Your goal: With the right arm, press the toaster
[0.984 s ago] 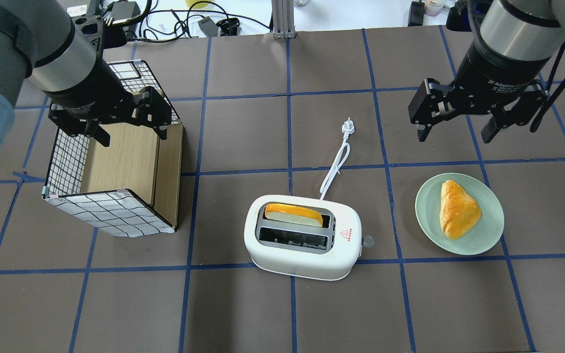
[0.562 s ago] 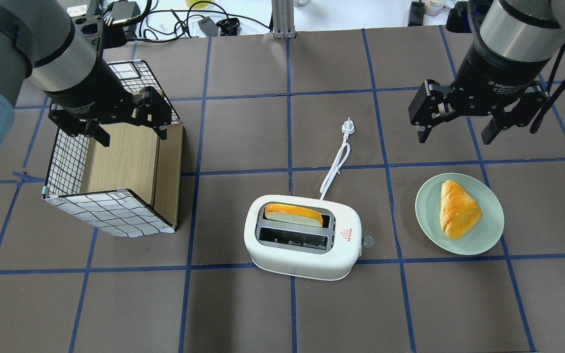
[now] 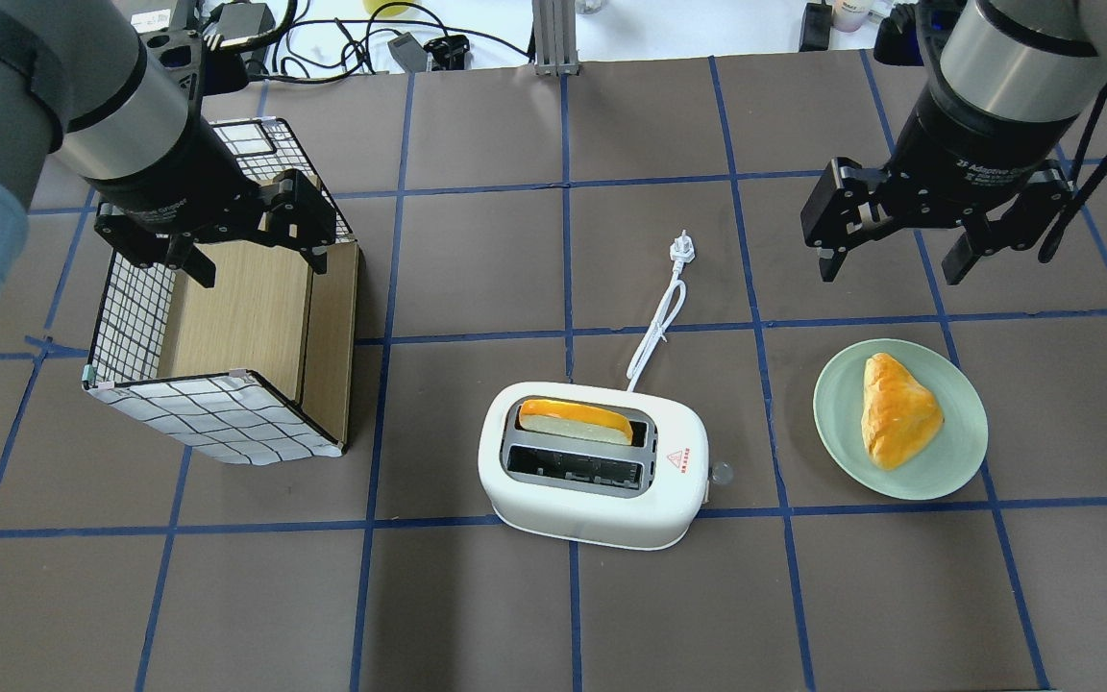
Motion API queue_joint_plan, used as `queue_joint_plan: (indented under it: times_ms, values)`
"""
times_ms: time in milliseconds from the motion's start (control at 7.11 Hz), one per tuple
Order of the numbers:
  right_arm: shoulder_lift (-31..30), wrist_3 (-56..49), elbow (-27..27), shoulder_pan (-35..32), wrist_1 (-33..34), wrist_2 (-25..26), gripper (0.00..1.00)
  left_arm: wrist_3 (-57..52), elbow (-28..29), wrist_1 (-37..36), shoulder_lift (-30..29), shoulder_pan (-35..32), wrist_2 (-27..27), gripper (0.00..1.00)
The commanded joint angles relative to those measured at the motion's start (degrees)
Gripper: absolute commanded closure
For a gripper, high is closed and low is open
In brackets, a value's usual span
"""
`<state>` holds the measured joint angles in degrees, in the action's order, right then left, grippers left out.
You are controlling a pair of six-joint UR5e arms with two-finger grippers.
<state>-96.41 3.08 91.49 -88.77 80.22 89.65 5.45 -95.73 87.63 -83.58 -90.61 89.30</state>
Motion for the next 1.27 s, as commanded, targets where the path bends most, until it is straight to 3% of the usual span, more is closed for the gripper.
queue_joint_plan:
  times_ms: [0, 141, 422, 1125]
  values:
    - [0.09, 0.00, 0.00, 0.00, -0.24, -0.17, 0.59, 0.00, 0.02, 0.00, 0.00, 0.00, 0.00, 0.00]
    - [0.09, 0.00, 0.26, -0.09, -1.37, -0.79, 1.00, 0.00, 0.02, 0.00, 0.00, 0.00, 0.00, 0.00]
    - [0.70, -0.09, 0.70, -0.61, -1.82, -1.32, 1.00, 0.00, 0.02, 0.00, 0.00, 0.00, 0.00, 0.00]
    - [4.12, -7.18, 9.39, -0.53, 1.50, -13.95, 1.00, 0.00, 0.02, 0.00, 0.00, 0.00, 0.00, 0.00]
